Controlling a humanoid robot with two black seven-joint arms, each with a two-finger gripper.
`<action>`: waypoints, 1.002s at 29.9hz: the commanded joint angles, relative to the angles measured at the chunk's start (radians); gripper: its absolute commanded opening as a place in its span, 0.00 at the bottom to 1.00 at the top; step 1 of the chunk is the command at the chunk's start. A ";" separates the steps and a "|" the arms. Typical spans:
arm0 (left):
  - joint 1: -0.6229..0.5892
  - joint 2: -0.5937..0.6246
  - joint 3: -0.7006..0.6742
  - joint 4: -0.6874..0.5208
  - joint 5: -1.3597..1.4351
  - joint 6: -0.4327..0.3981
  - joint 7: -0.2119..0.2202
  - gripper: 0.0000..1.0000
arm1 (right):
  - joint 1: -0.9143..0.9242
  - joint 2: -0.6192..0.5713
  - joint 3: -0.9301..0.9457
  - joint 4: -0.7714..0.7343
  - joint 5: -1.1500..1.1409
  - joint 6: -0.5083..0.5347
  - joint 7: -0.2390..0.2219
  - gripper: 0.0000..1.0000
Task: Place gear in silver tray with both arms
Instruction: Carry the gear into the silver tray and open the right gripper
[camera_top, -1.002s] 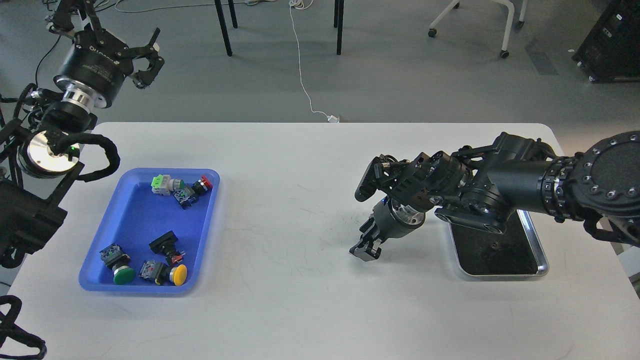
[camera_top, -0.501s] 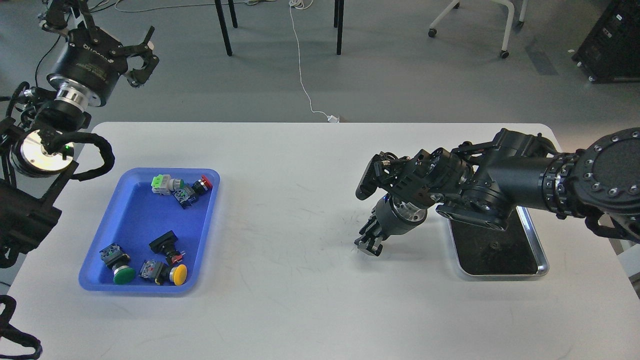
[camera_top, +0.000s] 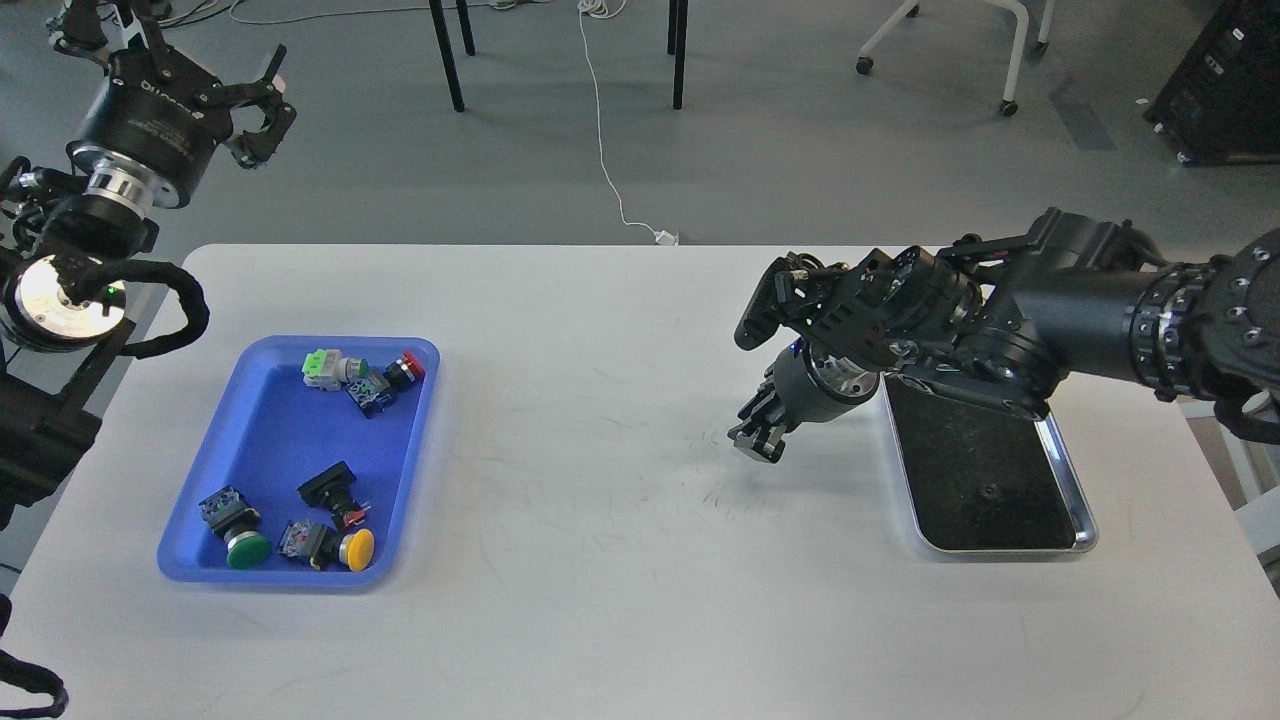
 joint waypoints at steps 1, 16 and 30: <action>-0.001 0.000 0.000 -0.020 0.000 0.004 0.000 0.98 | 0.018 -0.106 -0.002 0.050 -0.027 0.001 0.000 0.20; -0.001 -0.006 0.004 -0.031 -0.001 0.020 0.001 0.98 | -0.146 -0.384 0.010 -0.003 -0.181 -0.058 0.000 0.21; -0.020 -0.006 0.004 -0.031 -0.001 0.035 0.003 0.98 | -0.223 -0.371 0.070 -0.065 -0.176 -0.116 0.000 0.57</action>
